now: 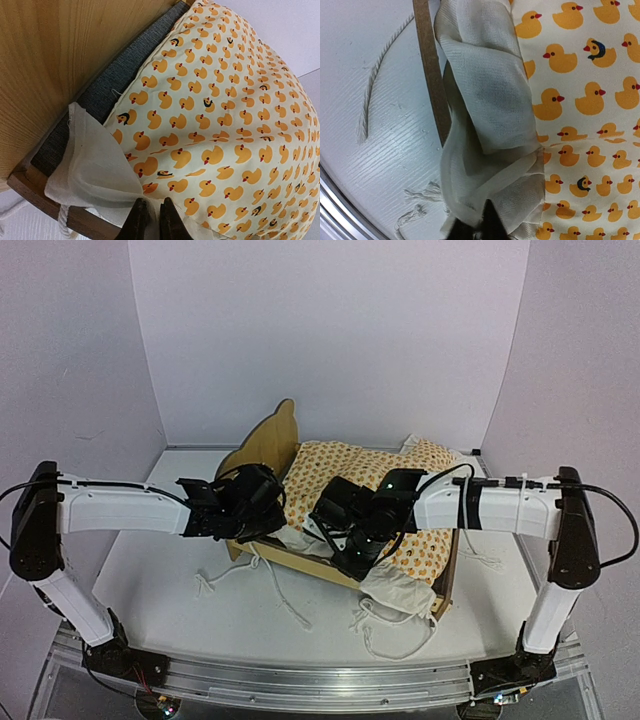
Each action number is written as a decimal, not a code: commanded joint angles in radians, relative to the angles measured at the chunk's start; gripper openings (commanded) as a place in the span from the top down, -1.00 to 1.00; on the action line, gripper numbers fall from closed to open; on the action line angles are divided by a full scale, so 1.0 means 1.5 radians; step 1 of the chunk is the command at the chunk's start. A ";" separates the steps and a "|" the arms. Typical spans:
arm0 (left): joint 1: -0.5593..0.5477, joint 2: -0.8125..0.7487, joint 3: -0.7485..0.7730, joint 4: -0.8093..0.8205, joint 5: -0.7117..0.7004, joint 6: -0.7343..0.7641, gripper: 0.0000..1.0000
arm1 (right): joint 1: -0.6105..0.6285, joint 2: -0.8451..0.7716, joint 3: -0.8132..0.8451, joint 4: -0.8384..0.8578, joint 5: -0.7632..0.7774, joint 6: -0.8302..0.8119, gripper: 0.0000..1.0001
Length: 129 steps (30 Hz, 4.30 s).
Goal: Set up the pet bed
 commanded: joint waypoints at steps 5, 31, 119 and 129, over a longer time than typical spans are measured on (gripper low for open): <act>0.003 -0.113 0.004 -0.010 0.009 0.154 1.00 | 0.002 -0.155 -0.098 0.025 -0.151 0.038 1.00; 0.003 -0.306 -0.312 -0.045 0.011 0.077 -0.14 | 0.002 -0.231 -0.185 -0.031 -0.289 0.129 -0.45; 0.413 0.046 -0.142 0.356 0.514 0.354 -0.72 | -0.111 -0.075 -0.338 0.613 -0.505 0.567 -0.81; 0.455 -0.113 -0.130 0.151 0.228 0.444 -0.84 | -0.066 -0.186 -0.276 0.226 -0.399 0.311 -0.97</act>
